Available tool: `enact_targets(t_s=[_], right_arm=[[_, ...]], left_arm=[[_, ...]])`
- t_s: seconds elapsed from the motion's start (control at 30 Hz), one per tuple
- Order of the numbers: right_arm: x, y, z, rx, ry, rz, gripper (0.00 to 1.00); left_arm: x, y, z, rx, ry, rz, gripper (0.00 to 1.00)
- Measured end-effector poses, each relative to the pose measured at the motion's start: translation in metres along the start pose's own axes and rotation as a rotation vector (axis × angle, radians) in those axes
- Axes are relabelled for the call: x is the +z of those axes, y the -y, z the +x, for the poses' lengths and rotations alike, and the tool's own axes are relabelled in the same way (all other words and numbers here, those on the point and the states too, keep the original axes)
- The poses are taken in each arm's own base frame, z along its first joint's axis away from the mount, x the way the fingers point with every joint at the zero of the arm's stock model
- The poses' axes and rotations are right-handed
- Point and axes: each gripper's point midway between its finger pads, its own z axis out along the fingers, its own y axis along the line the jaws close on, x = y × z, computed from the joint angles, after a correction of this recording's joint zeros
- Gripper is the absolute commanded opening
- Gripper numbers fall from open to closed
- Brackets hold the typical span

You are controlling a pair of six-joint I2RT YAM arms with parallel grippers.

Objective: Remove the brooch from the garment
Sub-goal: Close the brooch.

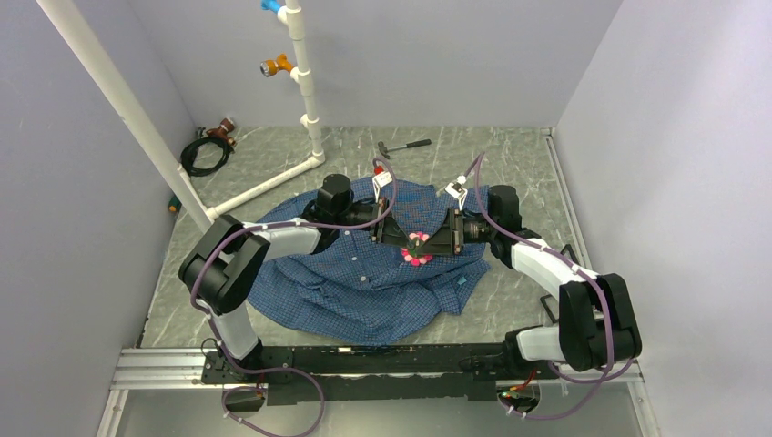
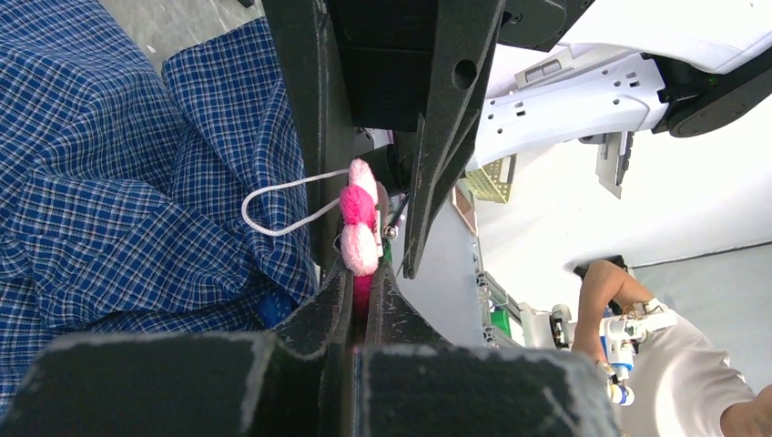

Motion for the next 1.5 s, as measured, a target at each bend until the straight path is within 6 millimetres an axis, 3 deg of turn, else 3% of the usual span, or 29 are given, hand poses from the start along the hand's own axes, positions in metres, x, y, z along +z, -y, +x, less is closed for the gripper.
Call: enact_targets(t_s=[0.47,1.03,1.1,1.4,1.5], right_arm=[[0.0005,0.0005,-0.0007,0.019,0.003,0.009,0.25],[0.0014,0.0045,-0.0003,0.046,0.003,0.017,0.15],[0.0014,0.0045,-0.0003,0.046,0.003,0.017,0.16],[0.0013,0.0050,0.0002,0.035,0.001,0.018,0.41],[0.0013,0.0054,0.0002,0.030,0.001,0.019,0.41]], left_arm=[[-0.0002,-0.0027,0.0006,0.006,0.006,-0.008,0.00],[-0.0008,-0.0060,0.0023,0.033,0.003,-0.016,0.00],[-0.0010,-0.0066,0.0027,0.029,0.006,-0.018,0.00],[-0.0008,-0.0069,0.0015,0.028,0.014,-0.021,0.00],[-0.0007,-0.0068,0.0016,0.028,0.014,-0.020,0.00]])
